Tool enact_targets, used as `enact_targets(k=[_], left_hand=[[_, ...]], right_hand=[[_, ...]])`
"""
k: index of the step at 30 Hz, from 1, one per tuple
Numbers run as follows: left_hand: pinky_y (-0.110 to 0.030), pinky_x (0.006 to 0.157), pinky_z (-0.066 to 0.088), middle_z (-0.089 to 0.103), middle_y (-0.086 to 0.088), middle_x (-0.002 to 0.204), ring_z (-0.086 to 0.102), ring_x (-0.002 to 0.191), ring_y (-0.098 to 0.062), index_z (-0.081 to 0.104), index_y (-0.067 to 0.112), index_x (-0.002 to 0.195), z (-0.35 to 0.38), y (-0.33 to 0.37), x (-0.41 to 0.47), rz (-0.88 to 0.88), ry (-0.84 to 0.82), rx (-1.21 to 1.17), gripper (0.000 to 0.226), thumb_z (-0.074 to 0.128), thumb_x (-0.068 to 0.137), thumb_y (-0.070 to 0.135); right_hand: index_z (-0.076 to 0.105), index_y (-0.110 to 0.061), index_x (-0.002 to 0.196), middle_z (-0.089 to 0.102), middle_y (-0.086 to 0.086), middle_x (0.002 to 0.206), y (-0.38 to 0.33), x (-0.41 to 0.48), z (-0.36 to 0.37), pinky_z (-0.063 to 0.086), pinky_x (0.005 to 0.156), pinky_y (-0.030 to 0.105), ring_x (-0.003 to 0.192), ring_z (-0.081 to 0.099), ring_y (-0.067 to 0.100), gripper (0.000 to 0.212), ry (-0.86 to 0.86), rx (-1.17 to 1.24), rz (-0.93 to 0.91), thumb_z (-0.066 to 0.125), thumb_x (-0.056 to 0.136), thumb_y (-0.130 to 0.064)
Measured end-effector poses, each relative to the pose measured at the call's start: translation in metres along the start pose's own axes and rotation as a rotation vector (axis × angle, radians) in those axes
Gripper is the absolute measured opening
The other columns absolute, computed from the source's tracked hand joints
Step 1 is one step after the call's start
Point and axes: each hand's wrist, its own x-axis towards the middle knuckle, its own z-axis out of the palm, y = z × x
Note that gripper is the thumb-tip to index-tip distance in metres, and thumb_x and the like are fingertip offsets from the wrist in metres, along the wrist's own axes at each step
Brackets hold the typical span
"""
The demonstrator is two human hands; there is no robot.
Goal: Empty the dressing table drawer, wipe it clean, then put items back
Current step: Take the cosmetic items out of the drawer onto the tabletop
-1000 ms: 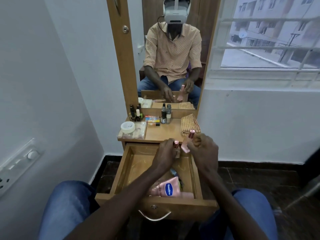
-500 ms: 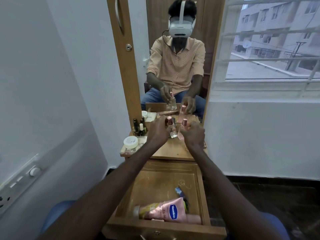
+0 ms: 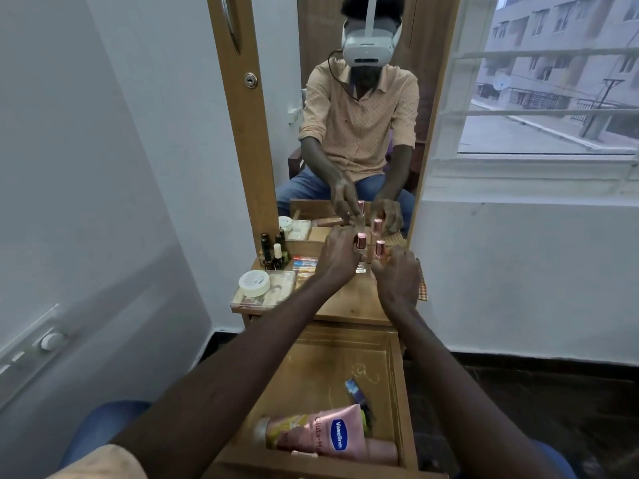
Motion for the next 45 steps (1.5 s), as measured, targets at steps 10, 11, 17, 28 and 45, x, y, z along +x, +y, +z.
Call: enact_targets(k=[10,11,17,28,45], left_hand=[[-0.016,0.072,0.034,0.066,-0.008,0.111,0.051,0.098,-0.009,0.072,0.011,0.098,0.021,-0.007,0.011,-0.031,0.020,0.039,0.008,0.074,0.091,0.011],[-0.015,0.070,0.033,0.066,-0.008,0.111,0.049,0.096,-0.008,0.071,0.012,0.098,0.022,-0.009,0.012,-0.034,0.017,0.044,0.007,0.073,0.092,0.012],[-0.022,0.073,0.037,0.063,-0.010,0.112,0.052,0.095,-0.013,0.071,0.012,0.104,0.028,-0.018,0.018,-0.077,0.016,0.080,0.013,0.074,0.092,0.014],[-0.026,0.069,0.054,0.072,-0.007,0.095,0.064,0.082,-0.014,0.075,0.009,0.095,0.028,-0.019,0.019,-0.047,0.046,0.124,0.008,0.067,0.096,0.007],[-0.023,0.066,0.053,0.072,-0.004,0.093,0.062,0.077,-0.010,0.072,0.012,0.104,0.028,-0.029,0.022,-0.036,0.092,0.105,0.012,0.072,0.092,0.008]], right_hand=[[0.068,-0.010,0.109,0.067,0.007,0.105,0.000,0.001,0.002,0.035,0.061,0.017,0.088,0.058,0.012,0.029,-0.049,0.074,-0.002,0.083,0.088,-0.022],[0.068,-0.010,0.108,0.068,0.007,0.105,0.001,0.001,0.001,0.034,0.060,0.014,0.087,0.058,0.012,0.029,-0.065,0.073,-0.016,0.084,0.087,-0.022],[0.067,-0.012,0.120,0.066,0.009,0.117,0.017,0.002,-0.020,0.053,0.088,0.044,0.107,0.061,0.027,0.050,-0.029,0.031,-0.044,0.087,0.081,-0.036],[0.065,-0.008,0.138,0.064,0.014,0.138,0.040,0.002,-0.021,0.050,0.102,0.043,0.123,0.060,0.030,0.068,-0.392,-0.008,-0.005,0.087,0.082,-0.038],[0.076,-0.020,0.122,0.067,0.005,0.133,0.033,0.016,-0.008,0.037,0.097,0.049,0.126,0.049,0.030,0.034,-0.340,-0.183,-0.103,0.078,0.091,-0.036]])
